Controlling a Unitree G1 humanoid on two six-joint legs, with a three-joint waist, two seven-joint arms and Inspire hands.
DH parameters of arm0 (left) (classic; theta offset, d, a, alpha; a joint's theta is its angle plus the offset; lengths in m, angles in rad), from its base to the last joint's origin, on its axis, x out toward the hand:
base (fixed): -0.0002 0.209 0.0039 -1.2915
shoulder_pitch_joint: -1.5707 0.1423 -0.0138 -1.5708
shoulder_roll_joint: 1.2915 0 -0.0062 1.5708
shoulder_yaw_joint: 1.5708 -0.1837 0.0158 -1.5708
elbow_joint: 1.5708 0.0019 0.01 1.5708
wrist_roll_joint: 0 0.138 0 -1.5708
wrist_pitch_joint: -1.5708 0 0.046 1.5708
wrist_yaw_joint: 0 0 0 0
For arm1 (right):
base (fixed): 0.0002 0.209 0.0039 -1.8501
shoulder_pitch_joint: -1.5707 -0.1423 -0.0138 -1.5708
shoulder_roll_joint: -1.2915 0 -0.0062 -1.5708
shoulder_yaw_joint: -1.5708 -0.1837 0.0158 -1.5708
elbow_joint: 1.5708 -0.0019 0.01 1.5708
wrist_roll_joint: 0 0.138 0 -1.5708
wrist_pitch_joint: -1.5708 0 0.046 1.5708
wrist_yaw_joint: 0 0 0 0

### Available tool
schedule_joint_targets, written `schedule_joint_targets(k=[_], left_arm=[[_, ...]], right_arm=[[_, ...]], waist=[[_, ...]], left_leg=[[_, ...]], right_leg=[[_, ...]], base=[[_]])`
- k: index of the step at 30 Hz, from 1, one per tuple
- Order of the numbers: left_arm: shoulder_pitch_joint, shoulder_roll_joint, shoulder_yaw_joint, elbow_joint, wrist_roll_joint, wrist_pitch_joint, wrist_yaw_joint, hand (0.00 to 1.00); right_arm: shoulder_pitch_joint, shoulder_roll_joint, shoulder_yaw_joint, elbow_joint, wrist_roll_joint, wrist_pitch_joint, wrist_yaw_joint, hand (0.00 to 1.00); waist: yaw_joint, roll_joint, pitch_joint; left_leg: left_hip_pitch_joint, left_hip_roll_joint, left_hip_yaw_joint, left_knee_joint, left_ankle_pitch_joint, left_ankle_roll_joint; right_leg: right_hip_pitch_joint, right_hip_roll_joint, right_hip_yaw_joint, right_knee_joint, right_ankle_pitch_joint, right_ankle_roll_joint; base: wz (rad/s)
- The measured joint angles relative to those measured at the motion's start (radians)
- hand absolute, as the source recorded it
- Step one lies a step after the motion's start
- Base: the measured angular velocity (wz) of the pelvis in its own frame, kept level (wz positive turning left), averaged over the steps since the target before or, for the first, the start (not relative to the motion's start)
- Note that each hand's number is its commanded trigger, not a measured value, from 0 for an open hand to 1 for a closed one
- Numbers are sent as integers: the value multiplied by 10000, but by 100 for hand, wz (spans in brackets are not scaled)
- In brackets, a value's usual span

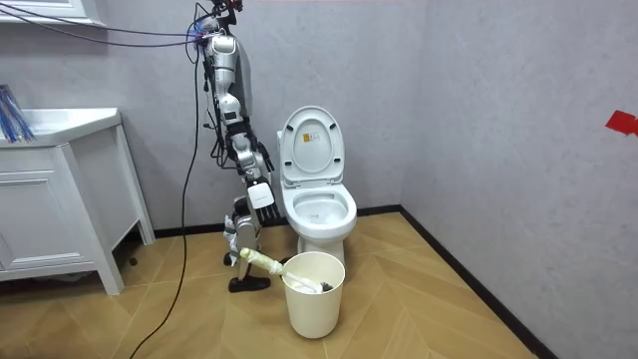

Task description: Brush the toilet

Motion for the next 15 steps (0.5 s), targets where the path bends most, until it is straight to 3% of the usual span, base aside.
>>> schedule_joint_targets(k=[15], left_arm=[[-12,-3,-17,-17,-12,-36,53,0]], right_arm=[[-7,3,-78,14,-45,-7,-421,0]], waist=[[20,51,1]], left_leg=[[-12,0,107,-1,0,0]], right_leg=[[-37,10,60,-9,0,0]], base=[[-1]])
